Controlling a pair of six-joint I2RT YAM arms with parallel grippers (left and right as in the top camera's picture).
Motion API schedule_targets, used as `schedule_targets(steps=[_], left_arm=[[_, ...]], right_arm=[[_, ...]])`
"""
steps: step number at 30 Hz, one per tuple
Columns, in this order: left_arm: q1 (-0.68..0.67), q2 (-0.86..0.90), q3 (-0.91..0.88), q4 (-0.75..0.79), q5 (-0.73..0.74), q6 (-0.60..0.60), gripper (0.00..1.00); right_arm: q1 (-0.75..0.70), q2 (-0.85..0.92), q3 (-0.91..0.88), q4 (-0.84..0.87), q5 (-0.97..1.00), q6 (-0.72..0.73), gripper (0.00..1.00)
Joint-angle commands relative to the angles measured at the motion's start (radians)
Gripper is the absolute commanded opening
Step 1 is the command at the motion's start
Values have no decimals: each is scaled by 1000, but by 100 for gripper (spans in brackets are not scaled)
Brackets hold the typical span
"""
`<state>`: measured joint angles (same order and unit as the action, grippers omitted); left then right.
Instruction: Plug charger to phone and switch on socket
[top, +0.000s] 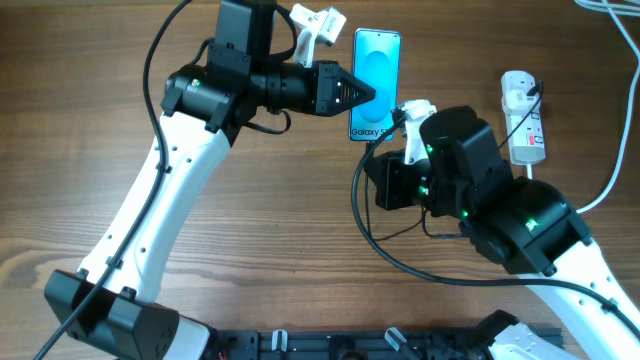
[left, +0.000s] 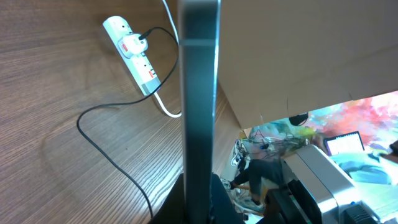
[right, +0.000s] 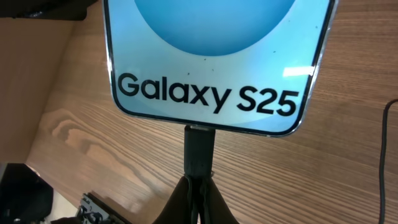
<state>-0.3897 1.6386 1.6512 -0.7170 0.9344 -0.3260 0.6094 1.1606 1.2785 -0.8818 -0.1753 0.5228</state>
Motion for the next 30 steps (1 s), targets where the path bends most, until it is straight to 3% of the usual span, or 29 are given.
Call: schedule_targets(steps=[1,18,21,23,24,27,30], left_arm=[[2,-23,11,2,42,27,4],[2,-23,11,-13,67,27,4],[2,-23,11,-13,61,27,4],[2,-23,11,-13,60,27,4],[2,-23,11,-13,53,27,4],[2,-23,11,-25,-20,-13,4],[2,-23,11,-51,-83,-38,4]], right_arm=[[-2,-20,38,11,19,4,4],[-2,-20,38,66,101,5,6],[-2,-20,38,58,101,5,17],[-1,-22,38,44,76,4,39],[-1,-23,38,36,56,4,45],[-1,-31,38,-4,0,3,53],[-1,-33,38,-67,-18,1,70]])
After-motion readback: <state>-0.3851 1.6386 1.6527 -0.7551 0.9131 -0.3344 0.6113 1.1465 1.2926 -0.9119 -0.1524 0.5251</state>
